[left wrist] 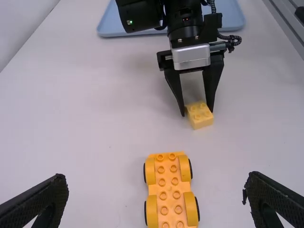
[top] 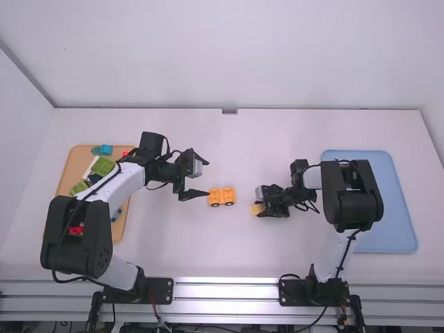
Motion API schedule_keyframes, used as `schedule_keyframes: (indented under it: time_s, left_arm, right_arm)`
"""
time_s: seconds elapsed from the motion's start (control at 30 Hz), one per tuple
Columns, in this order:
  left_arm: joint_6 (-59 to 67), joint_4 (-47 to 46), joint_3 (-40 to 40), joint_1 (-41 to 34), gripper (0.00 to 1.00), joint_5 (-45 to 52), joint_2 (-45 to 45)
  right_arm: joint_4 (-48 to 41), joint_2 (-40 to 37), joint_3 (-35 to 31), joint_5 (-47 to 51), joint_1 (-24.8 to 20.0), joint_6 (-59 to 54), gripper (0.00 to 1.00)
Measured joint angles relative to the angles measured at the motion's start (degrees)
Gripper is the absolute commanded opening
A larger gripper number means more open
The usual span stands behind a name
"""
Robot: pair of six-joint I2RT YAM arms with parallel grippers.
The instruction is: Assemble lego blocks to make yellow taxi
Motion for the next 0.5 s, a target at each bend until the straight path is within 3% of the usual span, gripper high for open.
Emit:
schedule_keyframes:
  time_s: [0.03,0.07,0.27,0.5]
  left_arm:
    - [0.0,0.0,0.0,0.0,0.99,0.0,0.0]
    - [0.0,0.0,0.0,0.0,0.99,0.0,0.0]
    - [0.0,-0.1,0.0,0.0,0.99,0.0,0.0]
    - [1.7,4.2,-0.3,0.0,0.99,-0.6,0.8]
  right_arm:
    - [0.1,0.0,0.0,0.0,0.4,0.0,0.33]
    - [0.1,0.0,0.0,0.0,0.8,0.0,0.30]
    - [-0.1,0.0,0.0,0.0,2.3,0.2,0.21]
    - [-4.6,-0.2,0.0,-1.9,0.0,0.2,0.24]
